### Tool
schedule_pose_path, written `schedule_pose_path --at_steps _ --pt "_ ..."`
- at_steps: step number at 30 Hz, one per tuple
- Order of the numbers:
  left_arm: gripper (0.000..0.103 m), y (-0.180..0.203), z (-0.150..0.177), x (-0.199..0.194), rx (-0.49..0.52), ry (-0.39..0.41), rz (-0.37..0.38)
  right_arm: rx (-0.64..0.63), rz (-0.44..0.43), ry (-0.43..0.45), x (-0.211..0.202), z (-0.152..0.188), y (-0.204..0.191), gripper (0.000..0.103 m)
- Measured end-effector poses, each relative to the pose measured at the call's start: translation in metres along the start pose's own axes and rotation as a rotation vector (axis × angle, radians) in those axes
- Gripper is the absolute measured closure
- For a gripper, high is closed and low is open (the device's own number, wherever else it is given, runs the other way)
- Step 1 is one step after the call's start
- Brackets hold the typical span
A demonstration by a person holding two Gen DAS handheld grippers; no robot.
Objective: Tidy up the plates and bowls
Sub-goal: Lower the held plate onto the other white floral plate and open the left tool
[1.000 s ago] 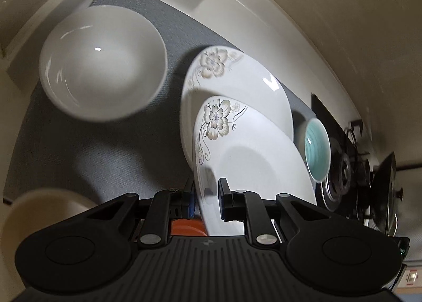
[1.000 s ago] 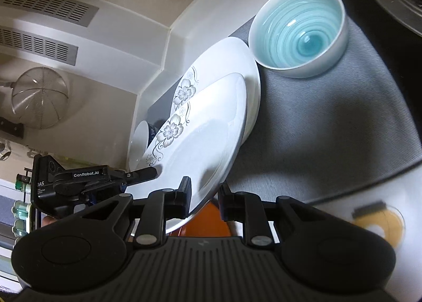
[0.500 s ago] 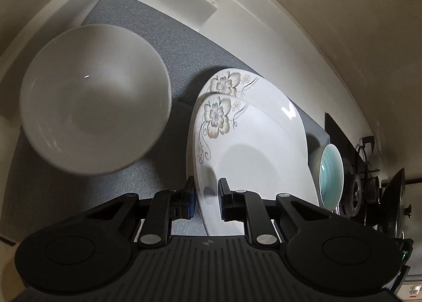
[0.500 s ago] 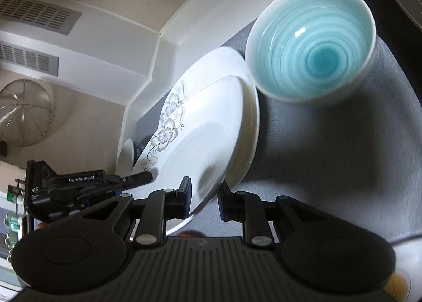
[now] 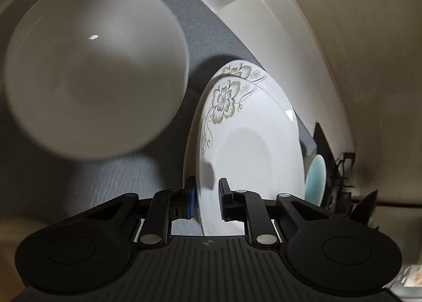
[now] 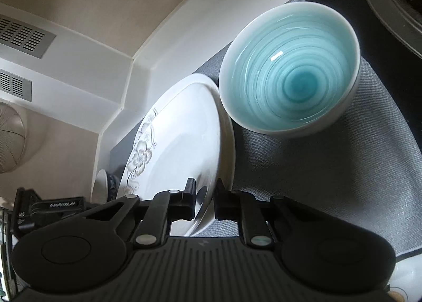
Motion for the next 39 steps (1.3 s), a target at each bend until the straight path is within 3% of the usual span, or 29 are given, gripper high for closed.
schedule_pose_path --at_steps 5,11,16,17,19,21,23,35,39 --pt "0.076 0.005 0.023 -0.009 -0.041 0.000 0.019 0.024 0.009 0.037 -0.003 -0.001 0.003 0.090" --pt "0.076 0.002 0.033 -0.015 -0.100 -0.008 0.060 0.050 0.010 0.074 -0.005 -0.002 0.006 0.092" --pt "0.076 0.007 0.042 -0.017 -0.072 0.008 0.056 0.036 0.022 0.084 -0.005 -0.001 0.004 0.092" --pt "0.077 0.009 0.044 -0.015 -0.062 0.008 0.047 0.028 0.027 0.085 -0.004 -0.001 0.003 0.091" --pt "0.091 0.006 0.044 -0.012 -0.076 0.010 0.002 -0.003 0.049 0.092 -0.005 -0.001 -0.002 0.091" --pt "0.093 -0.003 0.042 -0.008 -0.102 0.007 0.016 -0.052 0.077 0.087 -0.006 0.001 -0.008 0.090" --pt "0.094 -0.011 0.040 -0.007 -0.141 0.013 0.045 -0.067 0.081 0.060 -0.007 0.001 -0.010 0.087" --pt "0.096 -0.014 0.041 -0.014 -0.106 0.034 0.045 -0.163 0.202 0.017 -0.020 0.005 -0.012 0.086" --pt "0.096 -0.011 0.039 -0.014 -0.093 0.034 0.029 -0.162 0.205 0.024 -0.024 0.006 -0.011 0.086"
Point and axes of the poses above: each gripper's, at about its wrist camera, not at the fingertips, and x roughly the way its jaws point, y to its right, z to its underside, the point moved 7 cm from there along x, roughly the way its jaws point, and after that the axes turned 13 degrees about x, right-handed, at the moved point
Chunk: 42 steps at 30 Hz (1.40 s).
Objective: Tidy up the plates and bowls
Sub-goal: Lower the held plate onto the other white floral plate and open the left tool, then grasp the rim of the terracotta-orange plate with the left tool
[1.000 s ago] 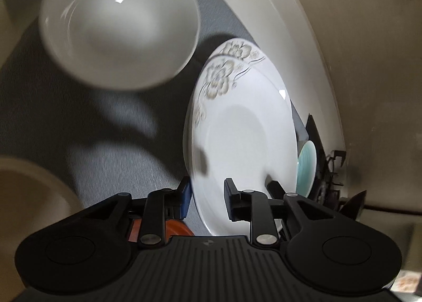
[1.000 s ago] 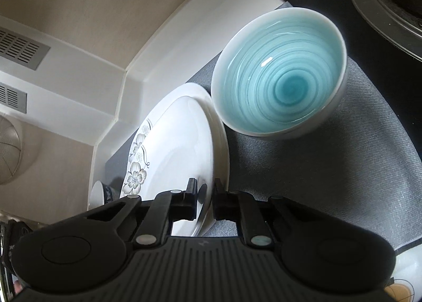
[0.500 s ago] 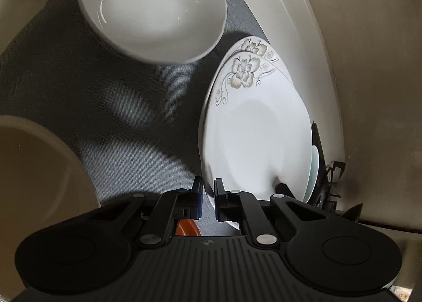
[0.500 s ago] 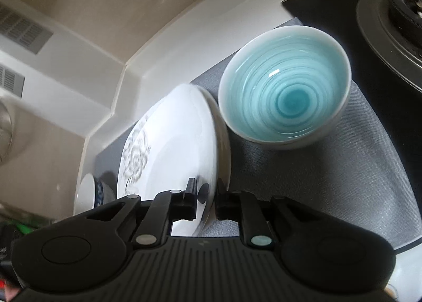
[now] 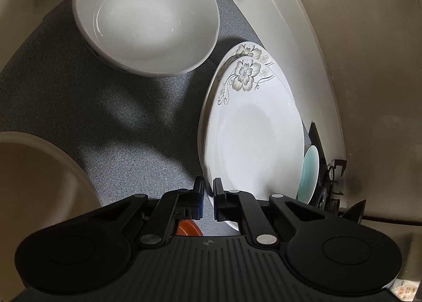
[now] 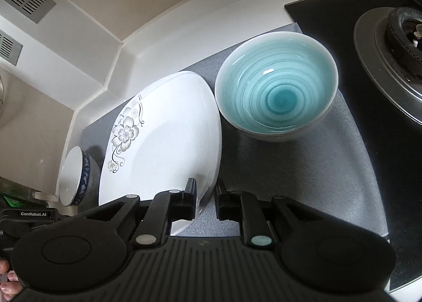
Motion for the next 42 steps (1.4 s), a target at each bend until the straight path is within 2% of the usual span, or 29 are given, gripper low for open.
schedule_pose_path --at_steps 5,8,9,11,15,19,28,32,33,34,36,37,38,40,42 --pt "0.096 0.002 0.000 -0.002 0.007 0.002 0.014 -0.012 0.000 -0.003 -0.006 0.002 0.003 0.083" --pt "0.095 0.006 0.002 -0.006 0.063 0.018 0.009 -0.035 -0.027 -0.003 -0.011 0.007 0.005 0.081" --pt "0.095 0.007 0.003 -0.006 0.079 0.021 0.005 -0.042 -0.036 -0.004 -0.011 0.008 0.005 0.081" --pt "0.094 0.009 0.002 -0.005 0.100 0.024 -0.008 -0.053 -0.031 -0.003 -0.008 0.009 0.006 0.088" --pt "0.095 0.010 -0.003 0.000 0.110 0.050 -0.010 -0.011 -0.034 -0.002 0.000 0.004 0.009 0.091" --pt "0.095 0.008 -0.010 0.004 0.122 0.043 -0.029 -0.024 -0.027 -0.001 0.004 0.005 0.005 0.096" --pt "0.095 0.010 -0.014 0.001 0.150 0.055 -0.060 -0.057 -0.023 -0.008 0.006 0.011 0.003 0.093" --pt "0.095 0.020 -0.008 -0.010 0.232 0.086 -0.118 -0.110 -0.011 0.016 -0.001 0.015 0.005 0.092" --pt "0.095 0.022 -0.007 -0.012 0.247 0.090 -0.132 -0.099 -0.013 0.015 -0.001 0.015 0.006 0.090" --pt "0.095 0.024 -0.005 -0.014 0.257 0.093 -0.145 -0.085 -0.014 0.007 -0.001 0.014 0.008 0.085" --pt "0.093 0.027 -0.001 -0.019 0.284 0.095 -0.167 -0.074 -0.018 -0.029 0.003 0.016 0.008 0.070" --pt "0.093 0.029 0.002 -0.021 0.302 0.093 -0.183 -0.085 -0.024 -0.050 0.004 0.021 0.005 0.058" --pt "0.091 0.031 0.006 -0.023 0.328 0.090 -0.202 -0.119 -0.025 -0.068 0.005 0.030 0.001 0.046" --pt "0.088 0.035 0.015 -0.024 0.378 0.086 -0.241 -0.247 -0.015 -0.106 0.006 0.056 -0.009 0.035" --pt "0.081 0.037 0.025 -0.024 0.409 0.075 -0.268 -0.350 -0.010 -0.140 0.007 0.083 -0.015 0.033"
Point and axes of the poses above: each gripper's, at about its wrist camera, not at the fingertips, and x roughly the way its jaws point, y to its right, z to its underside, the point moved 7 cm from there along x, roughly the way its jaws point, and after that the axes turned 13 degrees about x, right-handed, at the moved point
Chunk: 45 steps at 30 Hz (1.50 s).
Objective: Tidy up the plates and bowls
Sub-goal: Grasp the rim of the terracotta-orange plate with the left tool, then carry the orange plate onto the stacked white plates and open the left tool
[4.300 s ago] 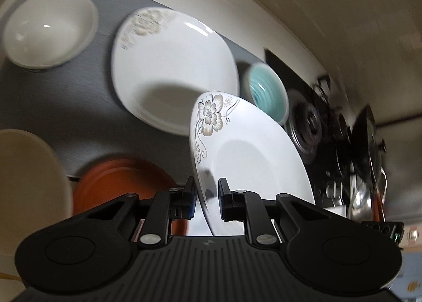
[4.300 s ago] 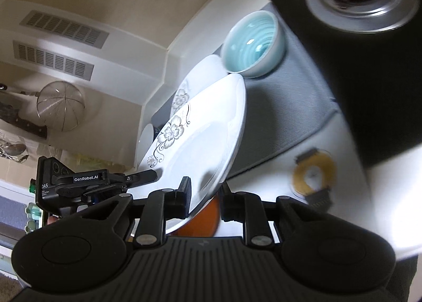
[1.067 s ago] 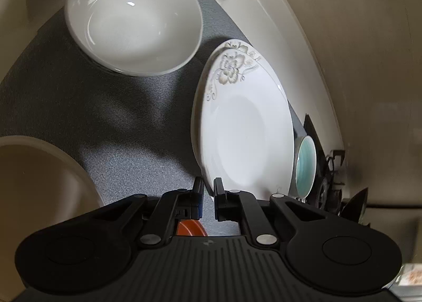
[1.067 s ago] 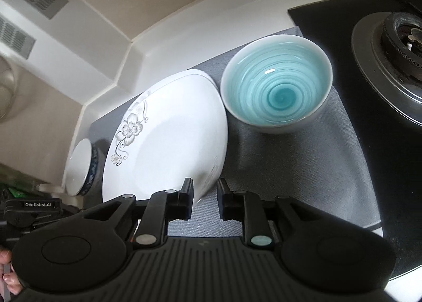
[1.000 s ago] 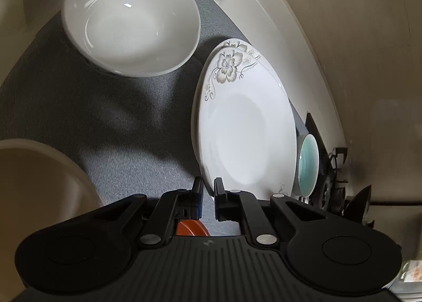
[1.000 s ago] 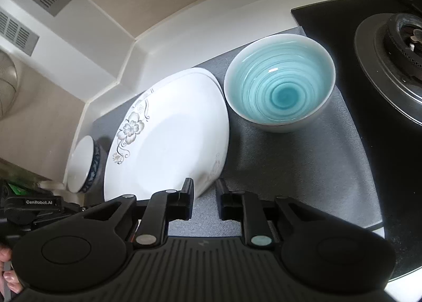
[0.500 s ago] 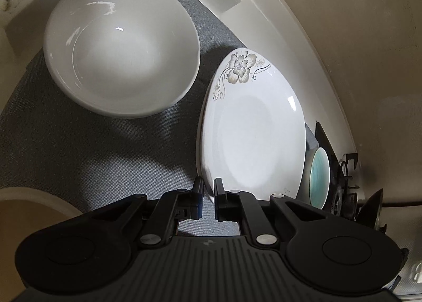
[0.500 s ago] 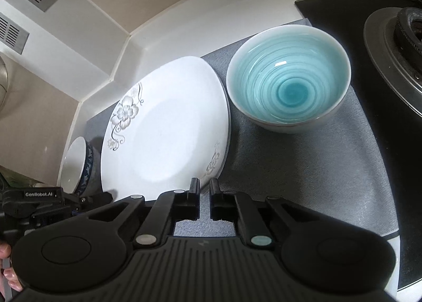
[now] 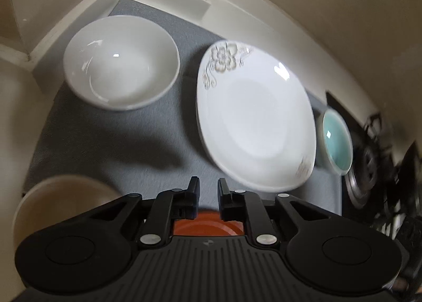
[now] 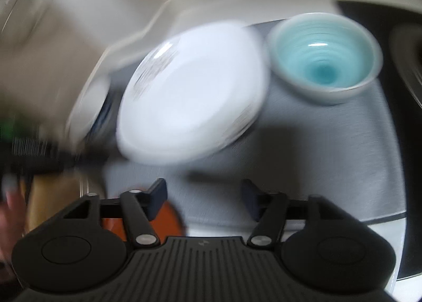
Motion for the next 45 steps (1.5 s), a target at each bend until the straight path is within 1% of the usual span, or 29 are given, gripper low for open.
schedule_pose_path --at_steps 3,4,5,6,8,9,11,13,16,17,19,21,22,23,25,26,28,29,30,31,32,33,34,35,36,38,41,45 --pt "0.070 0.005 0.013 -0.003 0.017 -0.009 -0.012 -0.068 0.001 -0.052 0.008 0.025 -0.008 0.034" --pt "0.068 0.006 0.017 -0.004 0.022 -0.010 -0.015 -0.084 0.020 -0.066 0.012 0.030 -0.007 0.038" --pt "0.065 0.006 0.022 -0.006 0.026 -0.010 -0.018 -0.108 0.037 -0.063 0.013 0.033 -0.007 0.045" --pt "0.063 0.007 0.025 -0.008 0.026 -0.011 -0.024 -0.137 0.054 -0.050 0.012 0.035 -0.007 0.049" --pt "0.062 0.007 0.033 -0.010 0.028 -0.018 -0.031 -0.172 0.097 -0.041 0.010 0.035 -0.003 0.074" --pt "0.062 0.009 0.037 -0.011 0.030 -0.021 -0.034 -0.174 0.121 -0.030 0.007 0.032 0.001 0.079" --pt "0.062 0.010 0.046 -0.012 0.029 -0.027 -0.041 -0.164 0.156 -0.006 0.001 0.030 0.012 0.085" --pt "0.061 0.014 0.054 -0.014 0.037 -0.038 -0.039 -0.143 0.176 0.008 -0.008 0.027 0.026 0.086" --pt "0.058 0.025 0.066 -0.012 0.079 -0.054 -0.032 -0.130 0.207 0.034 -0.022 0.025 0.049 0.087" --pt "0.055 0.030 0.070 -0.010 0.089 -0.064 -0.031 -0.124 0.213 0.039 -0.028 0.025 0.056 0.087" --pt "0.054 0.037 0.076 -0.004 0.077 -0.089 -0.021 -0.103 0.202 0.044 -0.036 0.028 0.067 0.086" --pt "0.054 0.043 0.081 0.001 0.064 -0.112 0.002 -0.086 0.206 0.058 -0.043 0.030 0.077 0.076" --pt "0.054 0.046 0.082 0.003 0.058 -0.121 0.004 -0.082 0.199 0.064 -0.045 0.030 0.079 0.065" --pt "0.054 0.050 0.082 0.004 0.055 -0.123 0.008 -0.077 0.185 0.067 -0.046 0.030 0.080 0.057" --pt "0.054 0.056 0.082 0.008 0.055 -0.126 0.025 -0.049 0.156 0.067 -0.049 0.028 0.084 0.052" --pt "0.055 0.056 0.083 0.011 0.037 -0.135 0.023 -0.039 0.147 0.067 -0.049 0.028 0.085 0.052" --pt "0.057 0.056 0.082 0.017 0.021 -0.130 0.031 -0.043 0.134 0.069 -0.051 0.027 0.085 0.051" --pt "0.066 0.056 0.083 0.022 0.019 -0.139 0.017 -0.049 0.129 0.068 -0.050 0.027 0.083 0.051" --pt "0.079 0.056 0.084 0.028 0.027 -0.153 0.004 -0.056 0.120 0.070 -0.051 0.027 0.082 0.051" --pt "0.085 0.056 0.086 0.033 0.031 -0.162 -0.013 -0.068 0.108 0.074 -0.051 0.027 0.080 0.051" --pt "0.088 0.056 0.088 0.037 0.024 -0.160 -0.030 -0.085 0.098 0.080 -0.051 0.027 0.078 0.051" --pt "0.094 0.056 0.089 0.040 0.018 -0.151 -0.035 -0.109 0.093 0.081 -0.050 0.028 0.077 0.052" --pt "0.096 0.059 0.090 0.041 0.024 -0.138 -0.040 -0.135 0.091 0.079 -0.048 0.029 0.075 0.060" --pt "0.096 0.061 0.091 0.041 0.031 -0.123 -0.054 -0.160 0.089 0.075 -0.045 0.030 0.074 0.082" --pt "0.096 0.063 0.094 0.039 0.040 -0.117 -0.071 -0.185 0.091 0.072 -0.043 0.032 0.073 0.094" --pt "0.095 0.067 0.095 0.039 0.073 -0.110 -0.108 -0.229 0.095 0.094 -0.040 0.035 0.073 0.093" --pt "0.094 0.073 0.096 0.039 0.101 -0.097 -0.140 -0.302 0.088 0.131 -0.040 0.039 0.072 0.093" --pt "0.092 0.076 0.104 0.035 0.134 -0.048 -0.171 -0.327 0.079 0.144 -0.040 0.040 0.074 0.091"
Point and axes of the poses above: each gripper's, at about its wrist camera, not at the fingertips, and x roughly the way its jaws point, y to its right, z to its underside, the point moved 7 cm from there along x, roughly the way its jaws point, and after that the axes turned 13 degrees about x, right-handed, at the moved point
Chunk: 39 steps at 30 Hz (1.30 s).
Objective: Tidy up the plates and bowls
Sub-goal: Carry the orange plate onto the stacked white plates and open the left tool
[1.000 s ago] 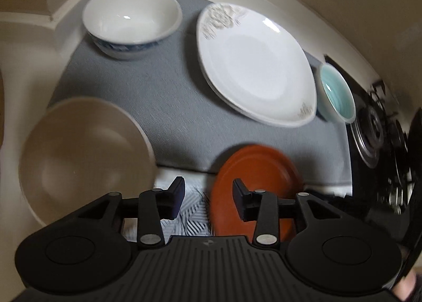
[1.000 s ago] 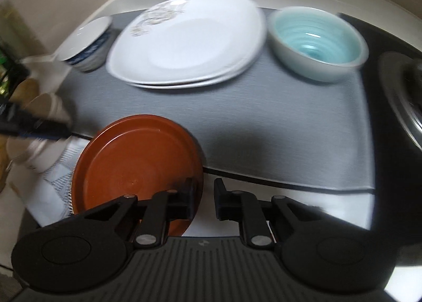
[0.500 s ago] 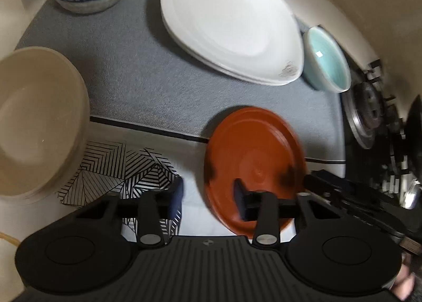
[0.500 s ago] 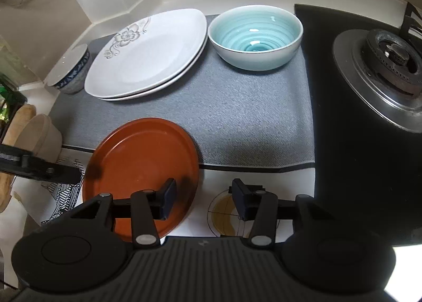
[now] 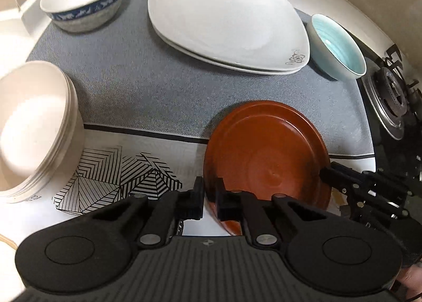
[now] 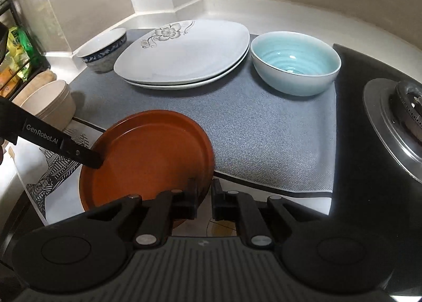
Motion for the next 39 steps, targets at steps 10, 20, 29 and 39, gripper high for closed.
schedule_pose_path --at_steps 10,20,29,39 --pt "0.090 0.013 0.004 -0.001 0.067 0.056 -0.076 -0.052 0.021 0.023 0.004 0.003 -0.005 0.090" --pt "0.077 0.018 -0.003 0.002 0.072 -0.016 -0.089 -0.070 0.012 0.025 0.005 0.004 -0.004 0.090" --pt "0.050 0.044 -0.002 0.007 0.127 -0.002 -0.164 -0.073 0.011 0.018 0.004 0.004 -0.005 0.089" --pt "0.082 0.020 0.000 -0.002 0.068 -0.003 -0.133 -0.030 -0.006 0.012 0.003 0.003 0.000 0.089"
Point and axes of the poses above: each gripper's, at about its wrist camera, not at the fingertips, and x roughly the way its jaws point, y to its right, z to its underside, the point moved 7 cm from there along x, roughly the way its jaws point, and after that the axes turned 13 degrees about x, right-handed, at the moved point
